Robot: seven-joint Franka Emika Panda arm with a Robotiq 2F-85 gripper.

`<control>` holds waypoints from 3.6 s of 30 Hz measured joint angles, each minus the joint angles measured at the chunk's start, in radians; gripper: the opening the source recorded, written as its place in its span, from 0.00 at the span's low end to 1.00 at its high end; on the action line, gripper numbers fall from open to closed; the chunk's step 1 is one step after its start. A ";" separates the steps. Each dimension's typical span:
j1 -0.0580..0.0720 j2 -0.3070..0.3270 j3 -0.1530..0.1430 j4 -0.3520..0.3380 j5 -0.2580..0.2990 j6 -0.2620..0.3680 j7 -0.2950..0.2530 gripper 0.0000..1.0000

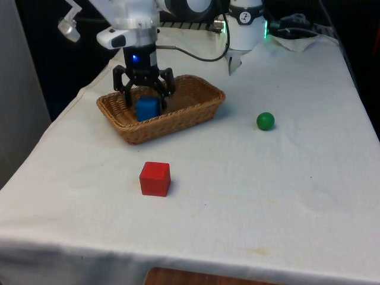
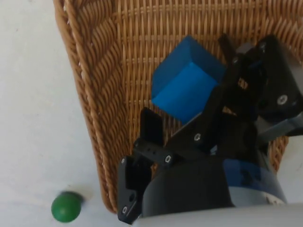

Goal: Place all non-red objects into the basket.

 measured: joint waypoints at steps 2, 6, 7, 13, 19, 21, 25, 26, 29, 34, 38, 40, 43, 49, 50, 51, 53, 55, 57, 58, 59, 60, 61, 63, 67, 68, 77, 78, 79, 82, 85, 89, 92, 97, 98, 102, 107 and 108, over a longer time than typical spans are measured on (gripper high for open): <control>0.002 -0.022 -0.005 -0.010 -0.011 -0.005 0.001 1.00; 0.007 -0.068 -0.014 -0.030 -0.036 -0.010 0.008 1.00; 0.009 -0.080 -0.015 -0.035 -0.045 -0.012 0.013 1.00; 0.018 -0.153 -0.015 -0.065 -0.105 -0.016 0.056 1.00; 0.033 -0.214 -0.009 -0.084 -0.169 -0.029 0.117 1.00; 0.042 -0.250 -0.004 -0.094 -0.215 -0.036 0.161 1.00; 0.053 -0.293 0.009 -0.107 -0.276 -0.044 0.223 1.00; 0.054 -0.303 0.014 -0.109 -0.290 -0.047 0.238 1.00; 0.059 -0.334 0.026 -0.112 -0.334 -0.061 0.281 1.00; 0.065 -0.389 0.049 -0.124 -0.406 -0.080 0.352 1.00; 0.067 -0.419 0.065 -0.128 -0.445 -0.092 0.391 1.00; 0.068 -0.437 0.076 -0.128 -0.469 -0.104 0.416 1.00; 0.068 -0.463 0.093 -0.128 -0.502 -0.118 0.449 1.00; 0.068 -0.510 0.129 -0.126 -0.559 -0.145 0.502 1.00; 0.068 -0.516 0.133 -0.124 -0.566 -0.149 0.507 1.00; 0.068 -0.522 0.138 -0.124 -0.572 -0.153 0.511 1.00; 0.068 -0.528 0.141 -0.123 -0.579 -0.157 0.516 1.00; 0.068 -0.540 0.149 -0.122 -0.592 -0.165 0.524 1.00; 0.068 -0.552 0.159 -0.121 -0.604 -0.173 0.533 1.00; 0.068 -0.563 0.169 -0.121 -0.613 -0.182 0.540 1.00; 0.069 -0.567 0.175 -0.120 -0.617 -0.186 0.544 1.00; 0.069 -0.567 0.175 -0.120 -0.617 -0.186 0.544 1.00; 0.068 -0.571 0.180 -0.121 -0.621 -0.187 0.549 1.00; 0.069 -0.575 0.194 -0.120 -0.623 -0.188 0.558 1.00; 0.069 -0.587 0.229 -0.119 -0.627 -0.193 0.584 1.00; 0.069 -0.591 0.236 -0.119 -0.629 -0.198 0.589 1.00; 0.069 -0.625 0.292 -0.142 -0.643 -0.238 0.643 1.00; 0.069 -0.628 0.297 -0.146 -0.643 -0.242 0.648 1.00; 0.069 -0.628 0.297 -0.146 -0.643 -0.242 0.648 1.00; 0.069 -0.639 0.322 -0.155 -0.643 -0.268 0.669 1.00; 0.069 -0.641 0.339 -0.159 -0.643 -0.280 0.686 1.00; 0.069 -0.640 0.353 -0.167 -0.644 -0.281 0.697 1.00; 0.069 -0.630 0.377 -0.172 -0.645 -0.277 0.718 1.00; 0.069 -0.594 0.410 -0.176 -0.654 -0.245 0.751 1.00; 0.069 -0.594 0.410 -0.176 -0.654 -0.245 0.751 1.00; 0.069 -0.567 0.433 -0.176 -0.659 -0.223 0.774 1.00; 0.069 -0.536 0.458 -0.177 -0.659 -0.198 0.796 1.00; 0.069 -0.530 0.464 -0.177 -0.659 -0.191 0.802 1.00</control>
